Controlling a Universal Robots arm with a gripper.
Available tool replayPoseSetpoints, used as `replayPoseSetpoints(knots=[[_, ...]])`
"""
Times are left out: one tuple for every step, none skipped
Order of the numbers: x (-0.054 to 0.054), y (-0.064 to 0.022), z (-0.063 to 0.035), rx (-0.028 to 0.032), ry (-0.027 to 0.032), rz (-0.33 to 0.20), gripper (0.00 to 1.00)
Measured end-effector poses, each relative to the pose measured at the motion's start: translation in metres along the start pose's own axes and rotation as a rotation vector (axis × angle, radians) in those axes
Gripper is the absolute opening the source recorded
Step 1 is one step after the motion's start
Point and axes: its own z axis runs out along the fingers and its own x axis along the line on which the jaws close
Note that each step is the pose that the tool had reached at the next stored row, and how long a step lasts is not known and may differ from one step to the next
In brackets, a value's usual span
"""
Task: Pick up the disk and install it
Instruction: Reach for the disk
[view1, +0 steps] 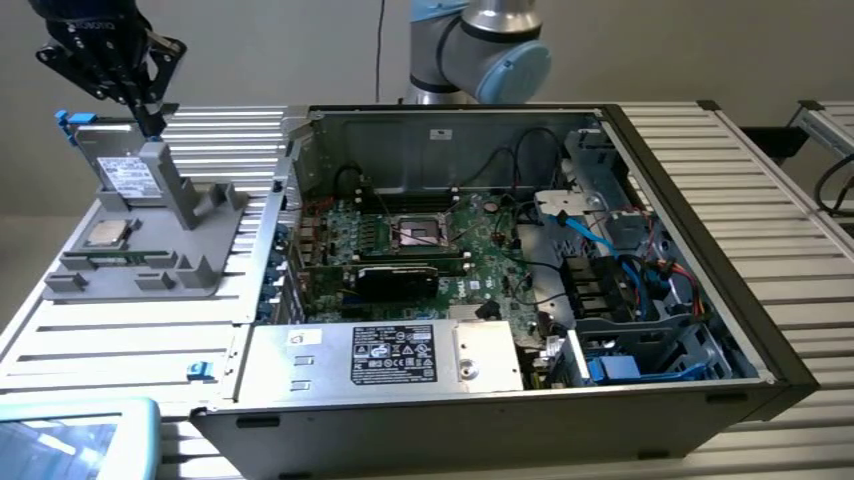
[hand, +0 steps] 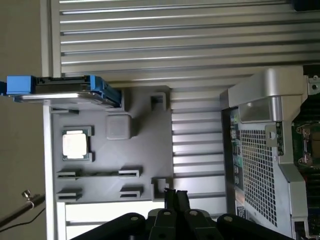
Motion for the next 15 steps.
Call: replayPoseSetpoints(knots=[[0.005,0.0015,0.0003,0.0001,0.0000,0.000,0.11],[0.009,0.0032,0.0006,0.0003,0.0000,0.000,0.11],[0.014,0.0048,0.0010,0.0004,0.0000,0.000,0.11],[0.018,0.0064,0.0013,0.0004,0.0000,0.000,0.11],[0.022,0.0082,0.0016,0.0004,0.0001,0.000,0.11],[0.026,0.0100,0.0018,0.0004,0.0001,0.000,0.11],[0.029,0.0120,0.0020,0.0004,0.0004,0.000,0.11],[0.033,0.0140,0.0022,0.0004,0.0006,0.000,0.11],[0.036,0.0160,0.0024,0.0005,0.0009,0.000,0.11],[0.039,0.0181,0.0026,0.0004,0.0015,0.000,0.11],[0.042,0.0202,0.0029,0.0005,0.0026,0.000,0.11],[0.044,0.0225,0.0032,0.0008,0.0060,0.000,0.11],[0.044,0.0245,0.0036,0.0012,0.0111,0.000,0.11],[0.044,0.0256,0.0037,0.0015,0.0152,0.001,0.11],[0.044,0.0265,0.0038,0.0017,0.0196,0.001,0.11]])
